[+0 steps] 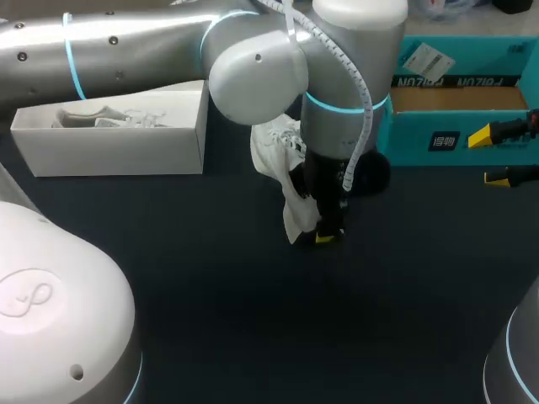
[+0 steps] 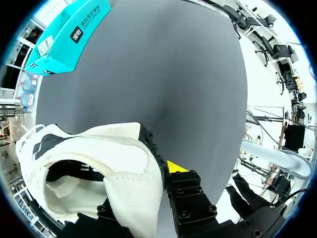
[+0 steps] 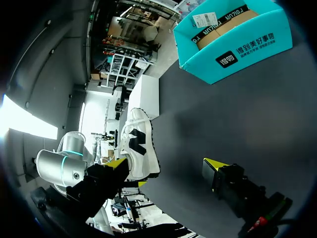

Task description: Take the shoe out of the shoebox, open the shoe tongue, remove and reinsert the insole, then place the shoe into the shoebox

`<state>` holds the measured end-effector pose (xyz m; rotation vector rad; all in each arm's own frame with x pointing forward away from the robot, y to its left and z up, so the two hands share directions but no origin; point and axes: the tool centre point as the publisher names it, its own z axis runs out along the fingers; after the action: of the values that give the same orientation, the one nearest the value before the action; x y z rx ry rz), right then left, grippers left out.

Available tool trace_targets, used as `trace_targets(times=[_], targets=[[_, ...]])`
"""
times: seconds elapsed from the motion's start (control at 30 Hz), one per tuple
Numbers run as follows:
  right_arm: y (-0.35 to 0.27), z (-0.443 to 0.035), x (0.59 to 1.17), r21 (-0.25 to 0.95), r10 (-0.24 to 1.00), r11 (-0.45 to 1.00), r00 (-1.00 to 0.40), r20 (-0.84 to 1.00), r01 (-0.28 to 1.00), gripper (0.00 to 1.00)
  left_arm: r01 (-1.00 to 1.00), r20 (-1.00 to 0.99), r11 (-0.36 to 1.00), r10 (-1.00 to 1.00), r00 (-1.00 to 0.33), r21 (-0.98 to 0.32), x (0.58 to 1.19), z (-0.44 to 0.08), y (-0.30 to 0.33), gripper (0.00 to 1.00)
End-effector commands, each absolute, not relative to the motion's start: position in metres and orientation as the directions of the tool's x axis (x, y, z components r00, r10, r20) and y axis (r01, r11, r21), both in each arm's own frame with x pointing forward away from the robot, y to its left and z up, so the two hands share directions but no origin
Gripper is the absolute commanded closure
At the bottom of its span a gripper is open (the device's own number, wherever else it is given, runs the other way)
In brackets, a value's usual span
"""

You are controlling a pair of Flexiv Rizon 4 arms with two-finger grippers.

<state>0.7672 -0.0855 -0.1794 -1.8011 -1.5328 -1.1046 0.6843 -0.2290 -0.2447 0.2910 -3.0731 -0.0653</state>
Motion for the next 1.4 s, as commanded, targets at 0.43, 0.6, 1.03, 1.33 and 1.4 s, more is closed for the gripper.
trace_targets(times=[0.43, 0.6, 1.03, 1.33, 1.4], targets=[[-0.085, -0.18, 0.767, 0.113, 0.542, -0.22, 0.026, 0.84, 0.969, 0.0, -0.17, -0.001, 0.984, -0.17, -0.985, 0.05, 0.684, -0.187, -0.22, 1.0], [-0.085, -0.18, 0.767, 0.113, 0.542, -0.22, 0.026, 0.84, 0.969, 0.0, -0.17, -0.001, 0.984, -0.17, -0.985, 0.05, 0.684, -0.187, -0.22, 1.0], [-0.085, -0.18, 0.767, 0.113, 0.542, -0.22, 0.026, 0.84, 0.969, 0.0, -0.22, 0.045, 0.974, -0.218, -0.975, -0.049, 0.696, -0.176, -0.163, 1.0], [-0.085, -0.18, 0.767, 0.113, 0.542, -0.22, 0.026, 0.84, 0.969, 0.0, -0.237, 0.072, 0.971, -0.234, -0.97, -0.032, 0.716, -0.176, -0.079, 1.0], [-0.085, -0.18, 0.767, 0.113, 0.542, -0.22, 0.026, 0.84, 0.969, 0.0, -0.207, 0.07, 0.978, -0.204, -0.976, -0.034, 0.72, -0.177, -0.063, 1.0]])
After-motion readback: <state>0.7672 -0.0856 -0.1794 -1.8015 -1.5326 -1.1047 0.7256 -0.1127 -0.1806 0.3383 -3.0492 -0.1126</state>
